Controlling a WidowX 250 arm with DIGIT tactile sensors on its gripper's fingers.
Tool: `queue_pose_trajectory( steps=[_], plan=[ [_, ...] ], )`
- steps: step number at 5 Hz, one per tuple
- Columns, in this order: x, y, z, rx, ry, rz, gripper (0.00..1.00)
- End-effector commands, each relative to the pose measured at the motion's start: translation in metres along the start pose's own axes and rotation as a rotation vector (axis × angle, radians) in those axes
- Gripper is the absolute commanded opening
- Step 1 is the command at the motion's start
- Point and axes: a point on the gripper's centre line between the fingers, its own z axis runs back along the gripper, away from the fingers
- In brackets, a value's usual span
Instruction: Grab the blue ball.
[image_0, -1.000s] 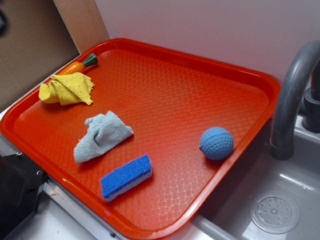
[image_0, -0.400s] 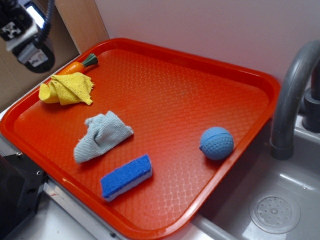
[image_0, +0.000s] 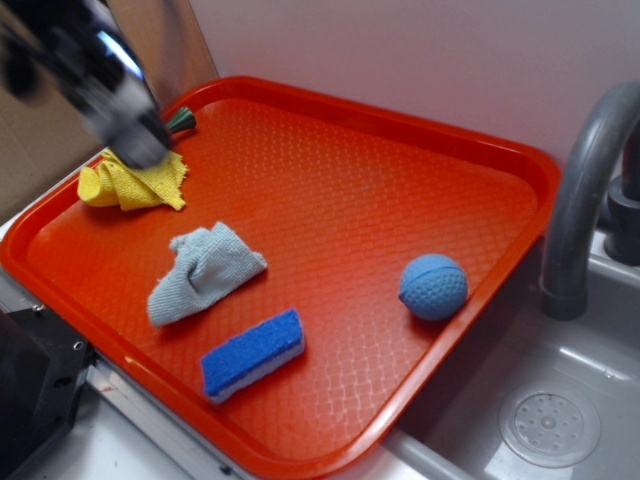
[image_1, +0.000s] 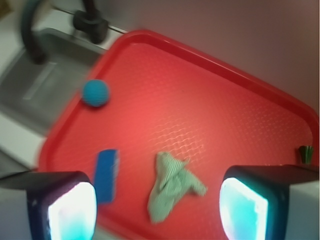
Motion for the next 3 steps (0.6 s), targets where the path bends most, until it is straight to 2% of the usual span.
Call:
queue_pose_trajectory(
  steps=[1, 2, 3],
  plan=[
    [0.047, -0.012, -0.085, -0.073, -0.105, -0.091, 1.0],
    [0.069, -0.029, -0.112, -0.148, -0.1, -0.122, 1.0],
    [0.074, -0.053, -0.101, -0.288, -0.104, -0.228, 1.0]
  ],
)
